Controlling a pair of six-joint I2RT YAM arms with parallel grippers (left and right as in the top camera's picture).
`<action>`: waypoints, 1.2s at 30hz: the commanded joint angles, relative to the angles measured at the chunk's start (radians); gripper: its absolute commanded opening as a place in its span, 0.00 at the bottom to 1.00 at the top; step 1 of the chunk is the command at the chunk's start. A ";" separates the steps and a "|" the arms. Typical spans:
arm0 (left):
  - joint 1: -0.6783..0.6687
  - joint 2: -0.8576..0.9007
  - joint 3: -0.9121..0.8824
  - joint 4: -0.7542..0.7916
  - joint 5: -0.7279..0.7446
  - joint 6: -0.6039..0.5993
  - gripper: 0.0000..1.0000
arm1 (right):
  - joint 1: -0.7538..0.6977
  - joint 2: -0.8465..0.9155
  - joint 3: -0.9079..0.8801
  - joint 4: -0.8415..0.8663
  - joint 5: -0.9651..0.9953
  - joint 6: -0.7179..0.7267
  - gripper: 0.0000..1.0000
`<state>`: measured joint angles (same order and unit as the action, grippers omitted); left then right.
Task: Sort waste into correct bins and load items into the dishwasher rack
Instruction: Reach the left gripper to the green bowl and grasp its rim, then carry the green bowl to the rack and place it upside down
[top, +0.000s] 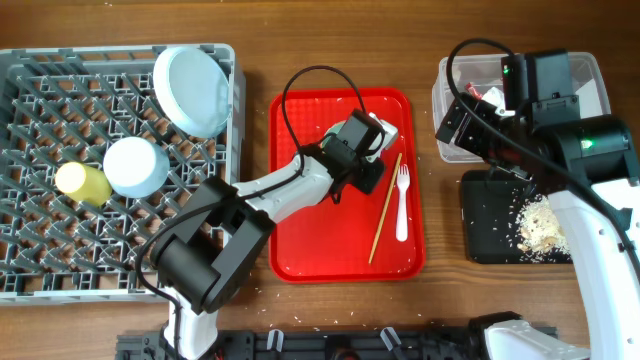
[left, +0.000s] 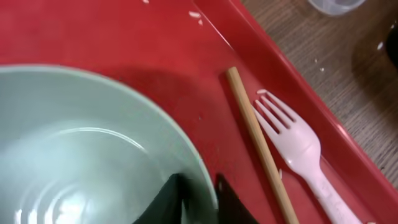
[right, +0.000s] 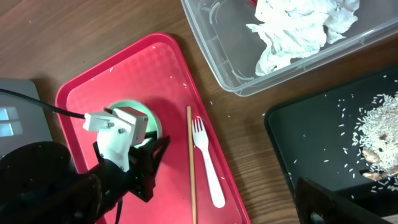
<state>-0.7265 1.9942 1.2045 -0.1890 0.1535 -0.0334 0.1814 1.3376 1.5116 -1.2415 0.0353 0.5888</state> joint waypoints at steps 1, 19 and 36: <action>-0.001 -0.080 0.004 -0.023 0.013 -0.001 0.04 | -0.002 0.001 0.005 0.002 0.020 -0.010 1.00; 0.593 -0.752 0.004 -0.123 0.288 -0.410 0.04 | -0.002 0.001 0.005 0.002 0.020 -0.011 1.00; 1.399 -0.085 0.004 0.659 0.997 -1.022 0.04 | -0.002 0.001 0.005 0.002 0.020 -0.010 1.00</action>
<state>0.6544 1.8454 1.1973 0.3973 1.1233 -0.9615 0.1814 1.3376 1.5116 -1.2411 0.0353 0.5888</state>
